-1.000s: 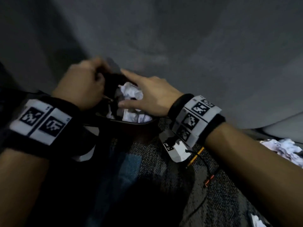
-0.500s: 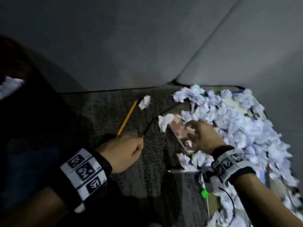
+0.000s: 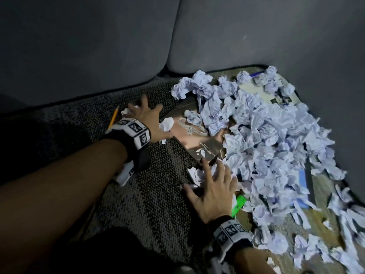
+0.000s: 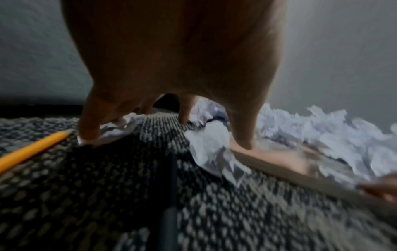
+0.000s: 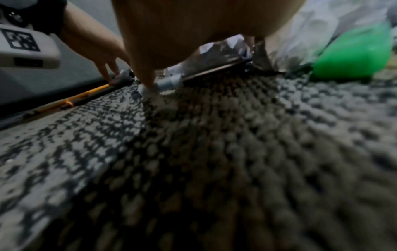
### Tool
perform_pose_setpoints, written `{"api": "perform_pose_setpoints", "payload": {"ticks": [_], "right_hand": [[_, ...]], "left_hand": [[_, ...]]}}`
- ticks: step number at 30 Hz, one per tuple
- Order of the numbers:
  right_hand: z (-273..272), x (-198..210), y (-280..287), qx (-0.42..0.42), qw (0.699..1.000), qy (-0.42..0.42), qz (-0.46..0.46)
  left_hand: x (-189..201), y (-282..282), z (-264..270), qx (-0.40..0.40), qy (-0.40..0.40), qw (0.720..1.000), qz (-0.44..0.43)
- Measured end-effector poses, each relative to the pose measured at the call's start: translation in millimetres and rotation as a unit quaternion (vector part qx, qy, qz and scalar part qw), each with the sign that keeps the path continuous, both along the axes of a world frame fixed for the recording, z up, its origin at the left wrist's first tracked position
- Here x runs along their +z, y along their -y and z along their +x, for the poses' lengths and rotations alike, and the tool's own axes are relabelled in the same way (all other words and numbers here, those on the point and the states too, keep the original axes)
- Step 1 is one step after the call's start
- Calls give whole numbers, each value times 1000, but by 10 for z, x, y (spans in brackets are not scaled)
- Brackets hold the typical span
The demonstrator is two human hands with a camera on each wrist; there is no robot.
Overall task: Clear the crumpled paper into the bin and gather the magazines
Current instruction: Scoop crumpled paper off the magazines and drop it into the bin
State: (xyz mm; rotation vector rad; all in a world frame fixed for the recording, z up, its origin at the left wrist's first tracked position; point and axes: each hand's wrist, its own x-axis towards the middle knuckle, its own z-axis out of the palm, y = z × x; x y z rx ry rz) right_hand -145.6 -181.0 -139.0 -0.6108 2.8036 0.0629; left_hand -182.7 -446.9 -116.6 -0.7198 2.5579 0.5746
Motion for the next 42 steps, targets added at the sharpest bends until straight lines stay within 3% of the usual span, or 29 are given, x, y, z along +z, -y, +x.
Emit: {"api": "perform_pose_setpoints", "payload": {"ticks": [4, 7, 11, 16, 18, 20, 22, 25, 31, 35, 39, 42], "right_hand": [[6, -42, 3, 31, 999, -26, -17], [33, -76, -46, 81, 996, -27, -15], [-75, -125, -10, 116, 992, -38, -41], [-266, -57, -49, 91, 963, -21, -252], [-382, 95, -96, 40, 942, -48, -331], [-573, 231, -185, -11, 924, -97, -369], [-818, 332, -308, -49, 922, -140, -358], [-1128, 457, -480, -17, 952, -146, -267], [-1069, 229, -385, 87, 995, -41, -36], [-1001, 44, -351, 45, 998, -8, -40], [-1032, 16, -384, 68, 998, 2, -19], [-1105, 15, -447, 50, 995, -3, -82]], "left_hand": [[-196, -91, 40, -17, -58, 994, -96], [-255, -61, 61, -20, -103, 990, -99], [-243, -39, 24, -32, -131, 990, -45], [-14, -143, 118, 32, -292, 950, 109], [65, -217, 188, 67, -299, 941, 145], [105, -328, 266, 68, -251, 945, 199], [138, -515, 379, 13, -202, 954, 220], [206, -928, 557, -133, -170, 965, 150], [175, -1527, 501, -212, -145, 965, 44], [84, -1766, 331, -249, -96, 963, 32], [-21, -1879, 202, -212, -62, 975, 36], [-9, -1862, 175, -214, -52, 975, 28]]}}
